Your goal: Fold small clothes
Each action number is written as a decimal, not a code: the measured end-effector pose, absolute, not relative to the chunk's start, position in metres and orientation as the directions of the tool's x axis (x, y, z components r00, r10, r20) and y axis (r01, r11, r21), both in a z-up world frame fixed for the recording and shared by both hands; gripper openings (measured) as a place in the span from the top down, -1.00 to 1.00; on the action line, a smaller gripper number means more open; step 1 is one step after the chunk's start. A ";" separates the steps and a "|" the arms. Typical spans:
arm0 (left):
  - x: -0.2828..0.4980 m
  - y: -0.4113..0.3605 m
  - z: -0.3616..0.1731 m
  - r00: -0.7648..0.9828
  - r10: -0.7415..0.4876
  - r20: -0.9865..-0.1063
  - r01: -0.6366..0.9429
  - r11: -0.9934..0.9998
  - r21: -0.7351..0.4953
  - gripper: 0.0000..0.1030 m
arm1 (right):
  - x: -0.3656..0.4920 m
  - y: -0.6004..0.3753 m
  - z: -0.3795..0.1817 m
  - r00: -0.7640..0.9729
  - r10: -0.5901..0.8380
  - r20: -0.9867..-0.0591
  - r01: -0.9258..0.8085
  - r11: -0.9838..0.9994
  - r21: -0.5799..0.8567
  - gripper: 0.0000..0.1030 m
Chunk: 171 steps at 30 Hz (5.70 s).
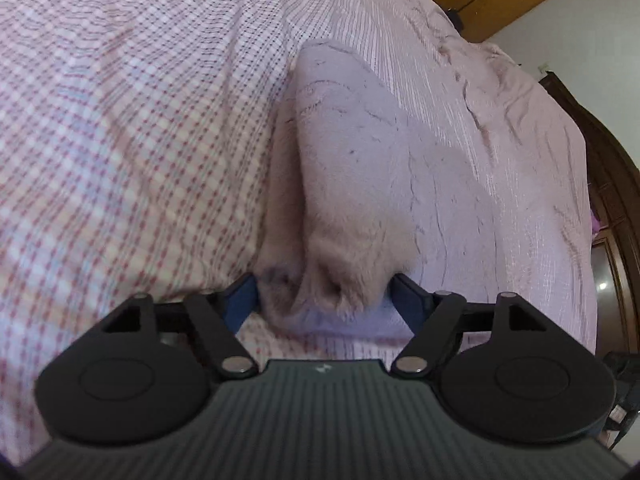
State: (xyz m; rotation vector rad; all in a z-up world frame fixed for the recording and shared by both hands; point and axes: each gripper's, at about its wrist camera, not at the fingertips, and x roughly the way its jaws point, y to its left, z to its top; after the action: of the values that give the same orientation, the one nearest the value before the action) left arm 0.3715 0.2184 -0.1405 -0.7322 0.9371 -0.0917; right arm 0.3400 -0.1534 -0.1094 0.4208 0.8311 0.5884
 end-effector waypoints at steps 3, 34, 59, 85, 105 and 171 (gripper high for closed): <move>0.384 0.218 -0.140 0.621 -0.375 -0.688 -0.227 0.755 -0.616 -0.47 | 0.347 -0.158 -0.121 0.521 0.651 -0.552 -0.256 0.736 0.627 -0.47; 0.391 0.255 -0.161 0.679 -0.544 -0.492 -0.290 0.417 -0.862 -0.51 | 0.383 -0.163 -0.164 0.463 0.758 -0.458 -0.129 0.569 0.812 -0.59; 0.377 0.214 -0.163 0.631 -0.487 -0.604 -0.256 0.604 -0.755 0.06 | 0.382 -0.176 -0.177 0.432 0.839 -0.330 -0.081 0.400 0.913 -0.61; 0.367 0.224 -0.120 0.683 -0.451 -0.574 -0.249 0.595 -0.764 0.38 | 0.377 -0.145 -0.152 0.499 0.768 -0.401 -0.054 0.489 0.870 0.44; 0.483 0.218 0.033 0.837 -0.421 -0.351 -0.031 0.603 -0.797 0.51 | 0.498 -0.140 -0.025 0.668 0.737 -0.108 -0.179 0.300 0.937 0.53; 0.247 0.113 -0.044 0.742 -0.247 -0.623 -0.061 0.901 -0.430 0.50 | 0.222 -0.208 -0.053 0.699 0.514 -0.497 -0.095 0.755 0.649 0.53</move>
State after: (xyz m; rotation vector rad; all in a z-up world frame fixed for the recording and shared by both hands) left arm 0.2470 0.1127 -0.0436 -0.4469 0.7335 -0.1061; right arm 0.2217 -0.2081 -0.0534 0.6335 0.7236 0.3657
